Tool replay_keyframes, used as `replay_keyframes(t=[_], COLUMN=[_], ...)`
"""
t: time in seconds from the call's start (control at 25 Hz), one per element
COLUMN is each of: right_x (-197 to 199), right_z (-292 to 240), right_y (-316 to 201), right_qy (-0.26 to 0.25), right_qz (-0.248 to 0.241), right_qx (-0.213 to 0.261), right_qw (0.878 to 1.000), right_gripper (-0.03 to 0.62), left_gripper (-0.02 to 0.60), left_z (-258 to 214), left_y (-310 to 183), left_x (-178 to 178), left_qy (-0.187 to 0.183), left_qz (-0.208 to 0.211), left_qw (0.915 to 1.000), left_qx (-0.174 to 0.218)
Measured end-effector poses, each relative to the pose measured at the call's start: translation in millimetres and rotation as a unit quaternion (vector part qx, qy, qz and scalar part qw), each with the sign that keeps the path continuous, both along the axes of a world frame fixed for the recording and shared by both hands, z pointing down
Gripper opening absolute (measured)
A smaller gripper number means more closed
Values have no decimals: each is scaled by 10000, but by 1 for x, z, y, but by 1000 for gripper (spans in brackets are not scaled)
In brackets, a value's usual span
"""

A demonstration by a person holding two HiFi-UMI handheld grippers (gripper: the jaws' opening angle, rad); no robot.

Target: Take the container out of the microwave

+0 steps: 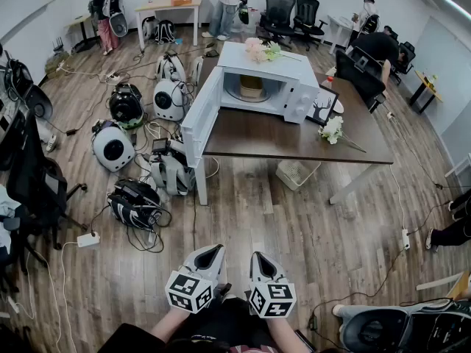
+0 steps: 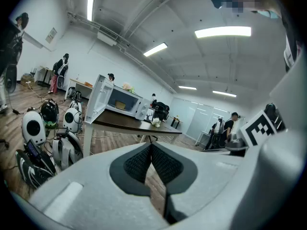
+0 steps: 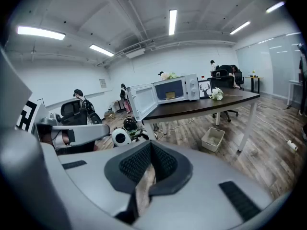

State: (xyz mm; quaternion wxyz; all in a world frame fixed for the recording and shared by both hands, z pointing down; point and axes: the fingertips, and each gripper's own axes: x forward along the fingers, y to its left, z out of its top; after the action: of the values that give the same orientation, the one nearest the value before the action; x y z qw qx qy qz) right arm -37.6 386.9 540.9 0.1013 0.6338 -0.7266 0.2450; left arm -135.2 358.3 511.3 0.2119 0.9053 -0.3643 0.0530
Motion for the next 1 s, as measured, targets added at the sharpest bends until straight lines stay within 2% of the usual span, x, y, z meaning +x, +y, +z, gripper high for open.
replay_keyframes(t=[0.32,0.72,0.8,1.0], right_x=[-15,1,1,1], right_z=[-2,0,4,8], right_y=[-12,-34,-36,-55], right_qy=[-58,-277,-372,-481], right_qz=[43,953,965,875], right_qx=[114,247,173,134], right_qw=[9999,9948,9945,9949], right_gripper=[6,14,38,38], left_gripper=[9,9,9,9], left_z=[-2,-3,-2,1], left_y=[-9,-42,-45,-63], left_x=[-11,-24,-24,-21], left_qy=[-20,31,-5,-36], left_qz=[82,307,353,309], left_qw=[9999,9993,9991,9993], left_qx=[108,219,222,227])
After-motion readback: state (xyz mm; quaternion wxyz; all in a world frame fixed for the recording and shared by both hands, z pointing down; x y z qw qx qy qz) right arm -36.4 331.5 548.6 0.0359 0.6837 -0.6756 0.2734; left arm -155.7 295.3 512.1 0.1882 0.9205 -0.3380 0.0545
